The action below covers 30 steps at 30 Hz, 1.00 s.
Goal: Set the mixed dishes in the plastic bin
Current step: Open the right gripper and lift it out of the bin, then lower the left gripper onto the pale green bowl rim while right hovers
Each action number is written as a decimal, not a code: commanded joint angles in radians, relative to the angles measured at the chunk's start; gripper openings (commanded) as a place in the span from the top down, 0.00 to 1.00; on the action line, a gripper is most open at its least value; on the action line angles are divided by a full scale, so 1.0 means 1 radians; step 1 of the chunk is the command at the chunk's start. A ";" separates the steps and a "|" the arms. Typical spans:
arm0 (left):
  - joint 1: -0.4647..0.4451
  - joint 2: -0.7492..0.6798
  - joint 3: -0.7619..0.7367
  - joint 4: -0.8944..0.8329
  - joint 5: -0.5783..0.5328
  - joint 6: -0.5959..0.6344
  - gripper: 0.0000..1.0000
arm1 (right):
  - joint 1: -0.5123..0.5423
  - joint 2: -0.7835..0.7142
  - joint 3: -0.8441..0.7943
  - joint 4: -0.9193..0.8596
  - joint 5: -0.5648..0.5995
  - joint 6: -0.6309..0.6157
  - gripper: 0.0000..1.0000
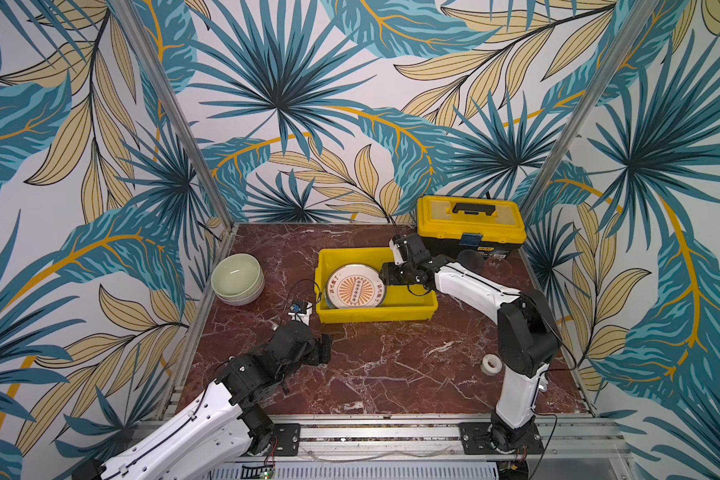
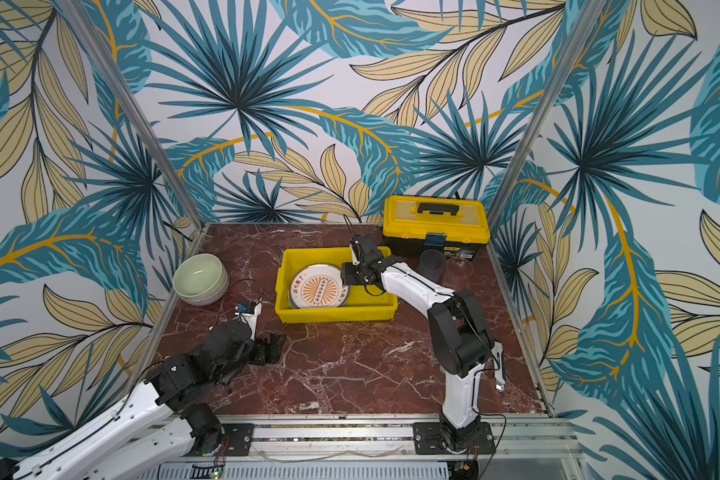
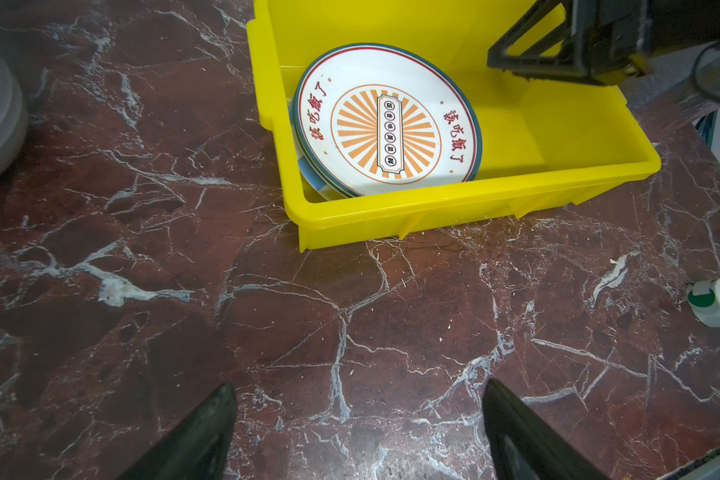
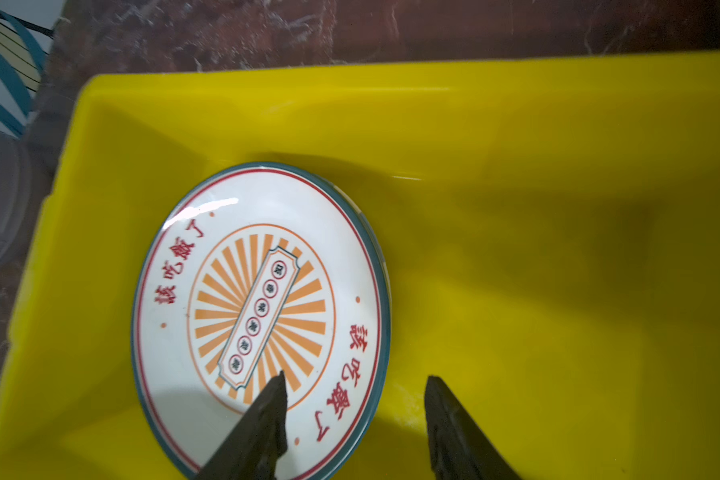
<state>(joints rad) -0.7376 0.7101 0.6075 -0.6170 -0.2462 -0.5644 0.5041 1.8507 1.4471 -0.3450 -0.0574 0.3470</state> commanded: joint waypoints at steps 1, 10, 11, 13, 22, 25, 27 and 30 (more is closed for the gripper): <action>0.015 0.015 0.046 0.063 0.028 0.017 0.08 | 0.004 -0.068 -0.035 -0.051 -0.018 -0.059 0.45; 0.230 0.104 0.106 0.094 0.146 0.013 0.11 | 0.014 -0.261 -0.169 -0.037 -0.071 -0.024 0.45; 0.275 0.119 0.119 0.084 0.160 0.011 0.12 | 0.017 -0.283 -0.184 -0.033 -0.074 -0.020 0.45; 0.364 0.143 0.139 0.069 0.212 0.009 0.15 | 0.019 -0.313 -0.208 -0.034 -0.074 -0.015 0.45; 0.673 0.236 0.252 0.030 0.308 0.045 0.20 | 0.027 -0.373 -0.295 -0.018 -0.079 0.000 0.45; 0.742 0.290 0.302 0.030 0.335 0.060 0.23 | 0.028 -0.369 -0.316 -0.001 -0.095 0.010 0.45; 0.779 0.335 0.339 0.022 0.350 0.076 0.26 | 0.031 -0.372 -0.327 0.005 -0.103 0.008 0.45; 0.839 0.394 0.388 0.007 0.379 0.097 0.27 | 0.033 -0.393 -0.349 0.016 -0.105 0.008 0.45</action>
<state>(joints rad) 0.0563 1.0706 0.9527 -0.5804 0.0872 -0.5072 0.5297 1.4868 1.1278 -0.3534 -0.1459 0.3447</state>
